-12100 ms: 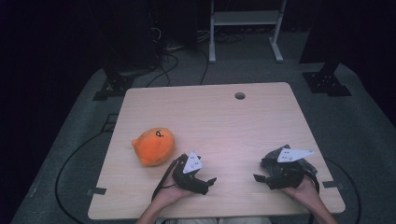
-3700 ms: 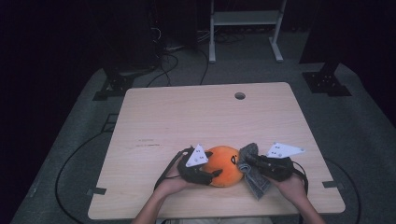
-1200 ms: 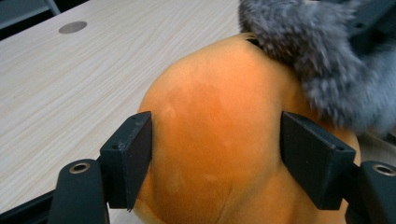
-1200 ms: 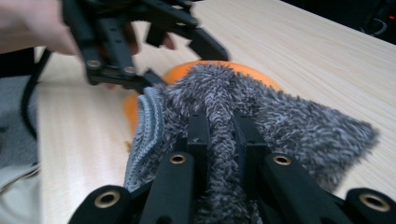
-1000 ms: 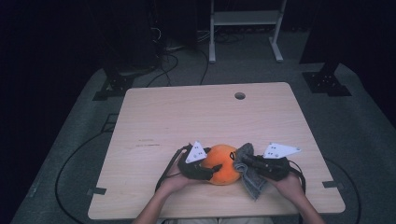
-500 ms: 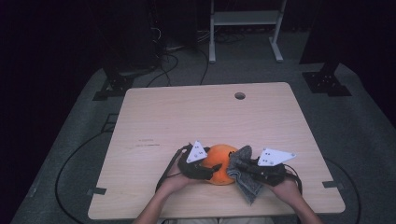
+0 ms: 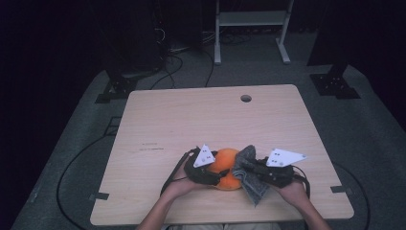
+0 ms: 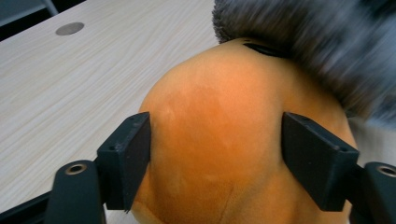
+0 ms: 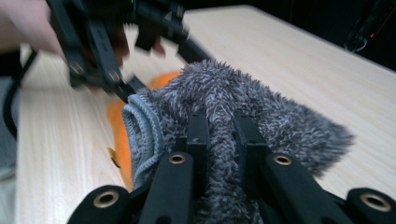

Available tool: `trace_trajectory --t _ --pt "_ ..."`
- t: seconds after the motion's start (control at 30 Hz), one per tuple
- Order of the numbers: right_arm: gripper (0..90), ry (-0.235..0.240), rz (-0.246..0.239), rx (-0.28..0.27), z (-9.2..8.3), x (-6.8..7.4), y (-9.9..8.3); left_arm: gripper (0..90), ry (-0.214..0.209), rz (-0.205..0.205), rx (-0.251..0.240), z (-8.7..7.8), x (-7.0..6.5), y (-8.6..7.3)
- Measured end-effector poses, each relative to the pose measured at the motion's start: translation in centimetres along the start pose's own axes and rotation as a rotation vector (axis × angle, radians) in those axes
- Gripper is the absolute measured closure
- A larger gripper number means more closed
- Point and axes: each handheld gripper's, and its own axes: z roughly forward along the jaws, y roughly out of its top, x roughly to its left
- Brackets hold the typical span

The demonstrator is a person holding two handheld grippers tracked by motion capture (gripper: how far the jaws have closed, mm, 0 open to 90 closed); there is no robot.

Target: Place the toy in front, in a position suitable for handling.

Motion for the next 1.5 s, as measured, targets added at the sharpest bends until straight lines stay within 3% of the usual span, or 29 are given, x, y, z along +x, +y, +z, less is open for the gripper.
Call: trace_trajectory --t 0.13,0.17,0.23,0.33,0.57,0.63,0.73,0.8,0.87,0.9,0.93,0.97,1.07,1.27,1.37,1.47,1.5 --pt "78.3 -0.015 0.018 0.022 0.9 -0.3 -0.4 13.0 -0.088 0.028 -0.029 -1.8 0.0 0.9" --pt "78.3 -0.015 0.018 0.022 0.9 -0.3 -0.4 12.5 -0.088 0.028 -0.029 -1.8 0.0 0.9" --pt "78.3 -0.027 0.06 0.022 0.5 -1.2 -1.0 14.4 -0.145 0.084 -0.002 -2.4 -0.1 0.9" --pt "78.1 -0.04 0.087 0.024 0.1 -1.9 -1.5 20.2 -0.115 0.122 0.048 -1.5 -0.3 0.3" --pt "78.0 -0.108 0.114 0.1 -0.9 -3.2 -2.6 30.8 -0.074 0.129 0.027 -1.1 -0.4 0.1" --pt "78.1 -0.116 0.086 0.086 -1.4 -2.7 -2.2 31.4 -0.067 0.133 0.023 -1.1 -0.6 0.3" --pt "78.0 -0.035 0.067 -0.017 -1.7 -1.3 -0.6 31.4 -0.065 0.157 0.016 -0.9 -0.9 0.7" --pt "78.0 -0.024 0.0 -0.011 -0.8 -0.2 0.5 30.1 -0.061 0.163 0.017 -0.8 -1.0 0.7" --pt "78.0 -0.021 -0.018 0.023 0.1 0.1 0.5 21.7 -0.064 0.162 0.021 -0.9 -1.1 0.7" --pt "78.0 -0.013 -0.005 0.025 0.5 0.0 0.3 14.3 -0.107 0.092 0.032 -1.0 -0.8 0.7" --pt "78.0 -0.005 0.011 0.018 0.6 -0.1 0.2 11.5 -0.118 0.071 0.035 -1.0 -0.8 0.8" --pt "78.0 0.004 0.024 0.013 0.6 -0.2 0.1 11.7 -0.1 0.085 0.039 -1.0 -0.8 0.7" --pt "78.0 -0.007 0.012 0.013 0.4 -0.2 -0.1 21.1 -0.062 0.144 0.056 -0.7 -1.1 0.6" --pt "77.4 -0.082 0.015 0.056 -0.5 -1.4 -1.1 34.2 -0.054 0.142 0.029 -1.1 -0.8 0.6" --pt "77.5 -0.125 0.004 0.059 -1.1 -1.5 -1.1 35.4 -0.048 0.152 0.025 -0.8 -0.9 0.4" --pt "77.5 -0.107 0.0 0.036 -1.1 -1.2 -0.9 33.4 -0.049 0.147 0.019 -0.8 -0.8 0.2" --pt "77.5 -0.098 -0.011 0.056 -0.6 -1.0 -0.9 27.4 -0.035 0.138 0.016 -0.9 -0.7 0.3"
